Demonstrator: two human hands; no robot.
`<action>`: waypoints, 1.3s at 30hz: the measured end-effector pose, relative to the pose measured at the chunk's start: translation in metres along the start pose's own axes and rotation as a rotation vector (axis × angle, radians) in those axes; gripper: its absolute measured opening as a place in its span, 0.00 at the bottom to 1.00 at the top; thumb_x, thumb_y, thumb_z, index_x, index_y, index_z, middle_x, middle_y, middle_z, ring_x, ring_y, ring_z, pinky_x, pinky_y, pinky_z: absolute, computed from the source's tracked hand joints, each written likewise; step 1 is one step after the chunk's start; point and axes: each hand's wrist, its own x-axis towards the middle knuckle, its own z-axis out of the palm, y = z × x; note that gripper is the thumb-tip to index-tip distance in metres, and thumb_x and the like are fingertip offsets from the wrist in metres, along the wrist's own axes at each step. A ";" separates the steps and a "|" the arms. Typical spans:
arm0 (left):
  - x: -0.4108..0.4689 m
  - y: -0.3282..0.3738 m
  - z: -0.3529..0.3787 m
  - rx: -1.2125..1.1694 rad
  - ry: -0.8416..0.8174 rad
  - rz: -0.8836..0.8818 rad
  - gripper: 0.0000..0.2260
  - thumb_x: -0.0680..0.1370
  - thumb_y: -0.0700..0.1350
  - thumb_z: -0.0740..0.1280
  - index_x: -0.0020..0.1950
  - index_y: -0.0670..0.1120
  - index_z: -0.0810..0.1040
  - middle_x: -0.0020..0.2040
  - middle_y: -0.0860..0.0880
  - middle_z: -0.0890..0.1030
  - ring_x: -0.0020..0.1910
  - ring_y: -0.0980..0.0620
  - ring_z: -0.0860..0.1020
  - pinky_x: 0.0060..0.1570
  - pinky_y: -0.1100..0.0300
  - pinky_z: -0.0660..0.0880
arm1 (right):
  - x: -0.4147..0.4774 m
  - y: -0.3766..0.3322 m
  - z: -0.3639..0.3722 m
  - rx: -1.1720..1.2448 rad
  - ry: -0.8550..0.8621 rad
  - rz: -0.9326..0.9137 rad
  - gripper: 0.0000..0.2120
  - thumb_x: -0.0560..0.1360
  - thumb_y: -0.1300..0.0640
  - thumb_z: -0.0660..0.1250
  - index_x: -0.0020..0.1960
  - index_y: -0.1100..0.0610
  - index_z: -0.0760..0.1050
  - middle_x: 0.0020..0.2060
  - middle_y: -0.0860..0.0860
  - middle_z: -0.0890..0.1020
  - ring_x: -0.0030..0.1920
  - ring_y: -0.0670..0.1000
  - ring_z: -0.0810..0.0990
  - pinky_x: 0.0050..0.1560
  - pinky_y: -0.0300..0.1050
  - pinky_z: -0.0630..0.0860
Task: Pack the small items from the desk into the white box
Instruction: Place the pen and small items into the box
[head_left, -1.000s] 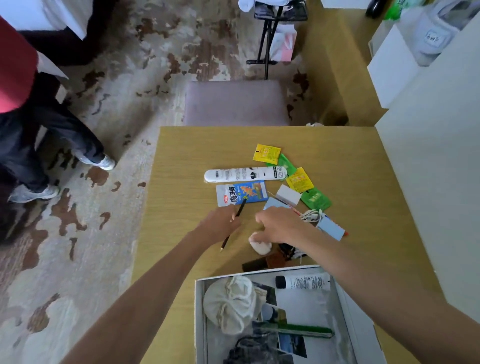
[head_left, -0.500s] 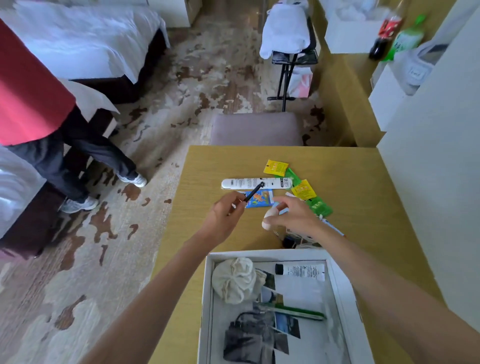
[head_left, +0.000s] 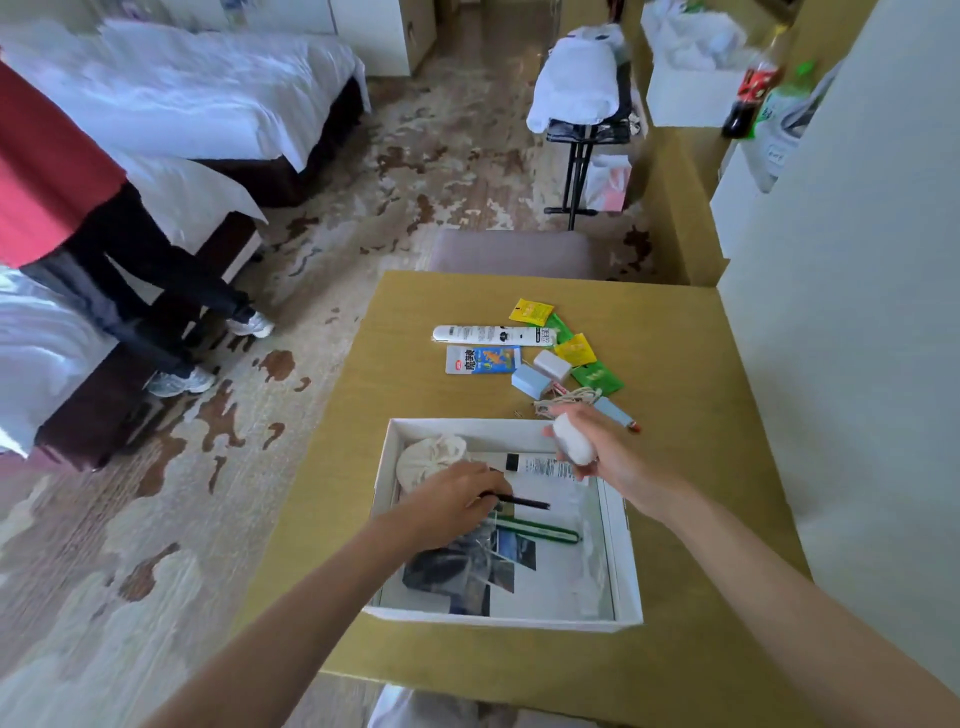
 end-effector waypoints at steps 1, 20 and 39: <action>-0.001 0.000 0.008 0.012 -0.013 0.001 0.11 0.79 0.42 0.62 0.59 0.48 0.78 0.53 0.47 0.78 0.55 0.50 0.74 0.56 0.59 0.68 | -0.007 0.003 0.001 -0.073 -0.001 0.011 0.10 0.83 0.52 0.54 0.57 0.47 0.74 0.50 0.52 0.82 0.36 0.47 0.77 0.31 0.41 0.73; 0.003 -0.016 0.045 0.227 -0.050 0.008 0.12 0.76 0.47 0.65 0.59 0.48 0.75 0.57 0.47 0.75 0.56 0.48 0.74 0.50 0.52 0.74 | 0.014 0.051 0.024 -1.038 -0.040 -0.022 0.19 0.76 0.51 0.64 0.66 0.53 0.70 0.65 0.54 0.73 0.64 0.53 0.72 0.63 0.50 0.69; 0.031 -0.020 -0.016 -0.015 0.252 -0.083 0.07 0.79 0.46 0.60 0.51 0.49 0.78 0.47 0.53 0.82 0.41 0.55 0.78 0.37 0.62 0.73 | 0.031 0.015 0.004 -0.934 0.284 -0.463 0.09 0.77 0.56 0.64 0.56 0.53 0.78 0.51 0.46 0.80 0.49 0.44 0.78 0.49 0.44 0.77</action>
